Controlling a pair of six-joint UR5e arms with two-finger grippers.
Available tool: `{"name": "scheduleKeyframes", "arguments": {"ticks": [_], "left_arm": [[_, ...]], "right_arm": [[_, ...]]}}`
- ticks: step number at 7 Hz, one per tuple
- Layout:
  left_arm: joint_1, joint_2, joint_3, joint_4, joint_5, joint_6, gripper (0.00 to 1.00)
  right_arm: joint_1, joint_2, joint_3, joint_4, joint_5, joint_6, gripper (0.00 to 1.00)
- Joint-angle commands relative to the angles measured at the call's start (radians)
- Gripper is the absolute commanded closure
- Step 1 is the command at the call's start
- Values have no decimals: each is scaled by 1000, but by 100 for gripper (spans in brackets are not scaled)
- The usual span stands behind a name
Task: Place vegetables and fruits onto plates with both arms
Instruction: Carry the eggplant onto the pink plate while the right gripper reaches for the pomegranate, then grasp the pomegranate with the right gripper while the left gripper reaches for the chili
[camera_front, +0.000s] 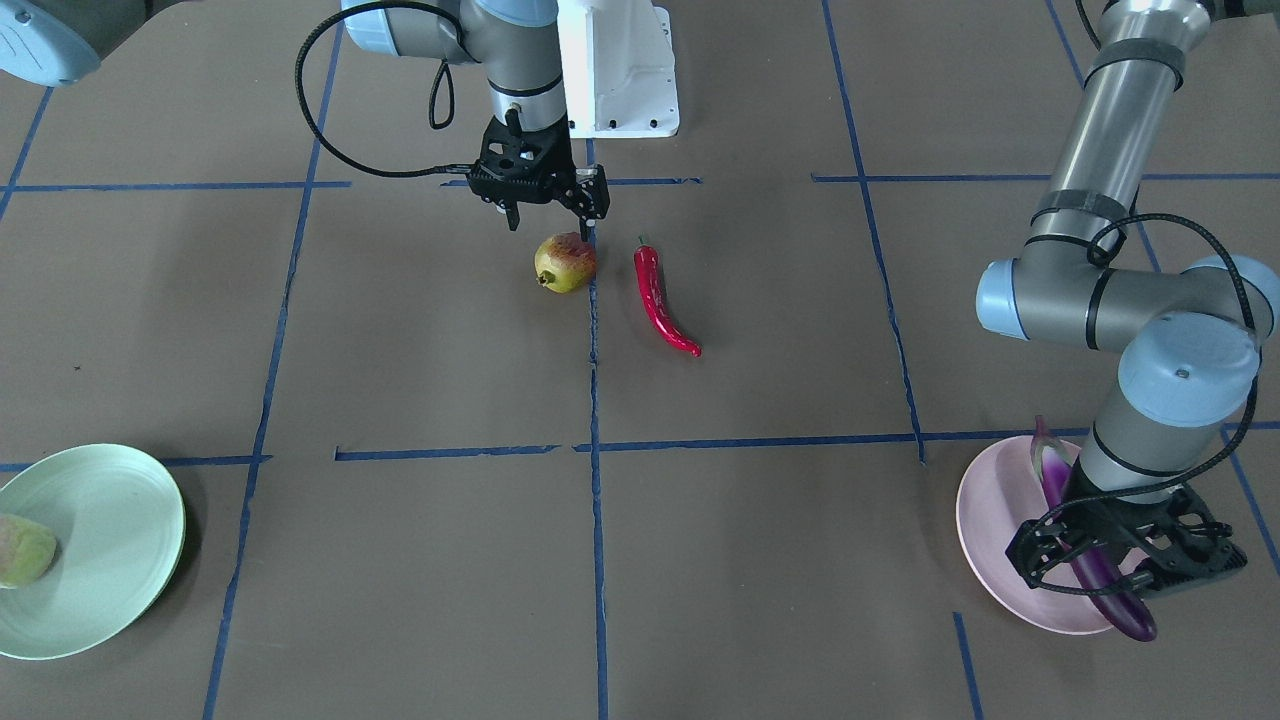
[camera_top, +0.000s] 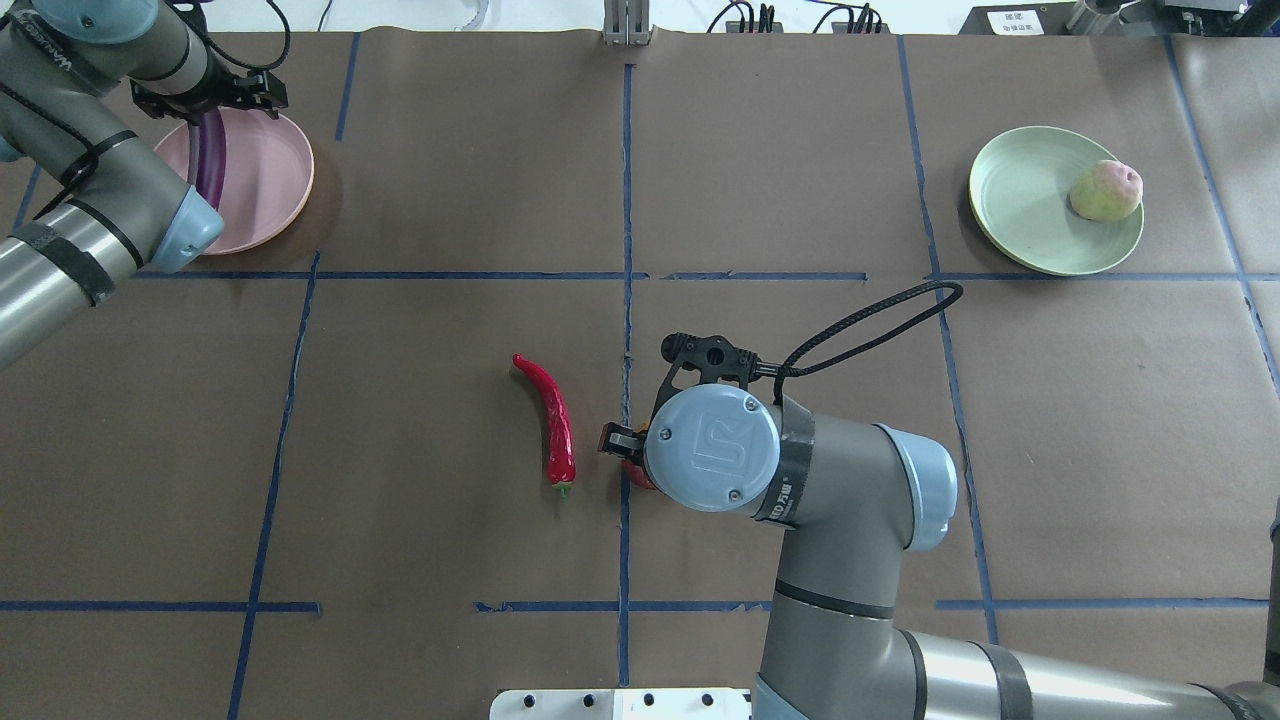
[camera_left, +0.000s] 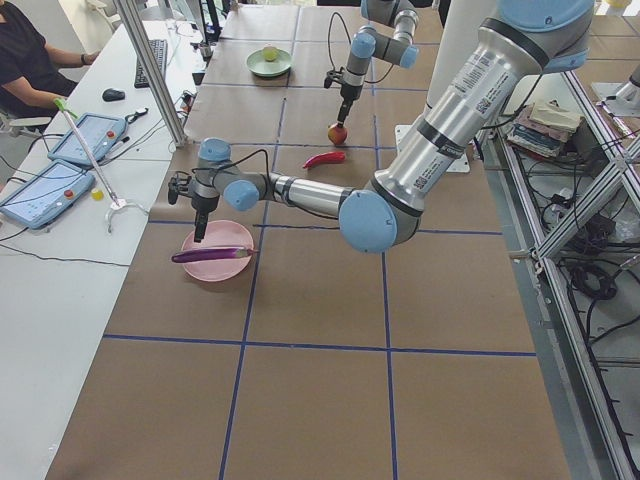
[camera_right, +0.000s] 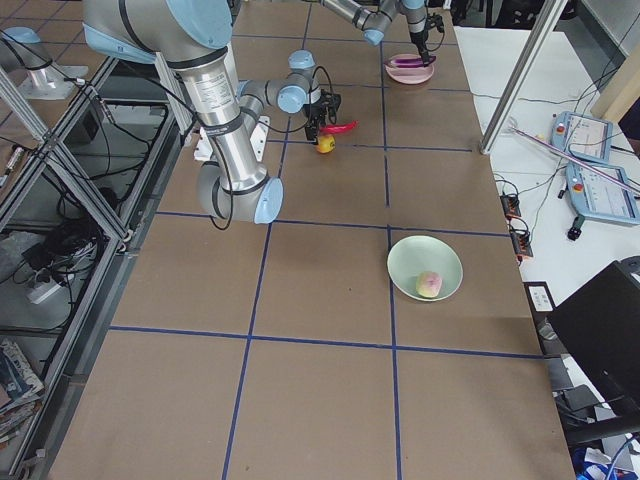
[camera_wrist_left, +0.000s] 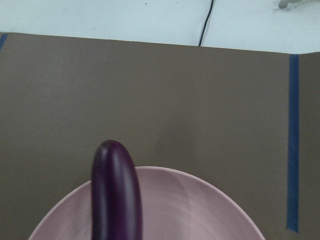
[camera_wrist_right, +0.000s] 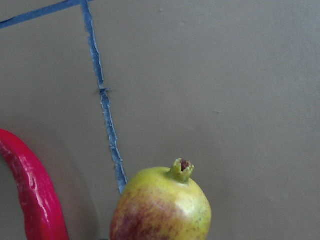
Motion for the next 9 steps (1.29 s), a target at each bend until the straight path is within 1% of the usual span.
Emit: {"name": "scheduleKeyframes", "arguments": {"ticks": [1,2,3,4,5,6,7,8,9], "left_arm": [[60,51,-138,6,-31,-160,0],[90,76,-195,6,-31,-229,0],[116,91,-237,6,-31,-283,0],[171,99,-303,6,-72,-378,0],[265,104,-376,6,-81,-517,0],[319,102,-425,7,-77,-599,0],[345,99,-478,61,-78,-683,0],[458,75,-562,227,-74,-716,0],[516,20,-584,359,-60,-727,0]], "right_arm": [[-2,33,-70,5,-29,19,0],[-2,35,-99,7,-46,16,0],[-2,35,-107,33,-46,19,0],[-2,41,-138,59,-46,19,21],[-1,38,-129,56,-46,2,83],[34,35,-111,53,-31,-19,100],[115,-15,20,13,7,-100,100],[233,-75,102,-31,100,-253,100],[355,-112,97,-35,150,-430,100]]}}
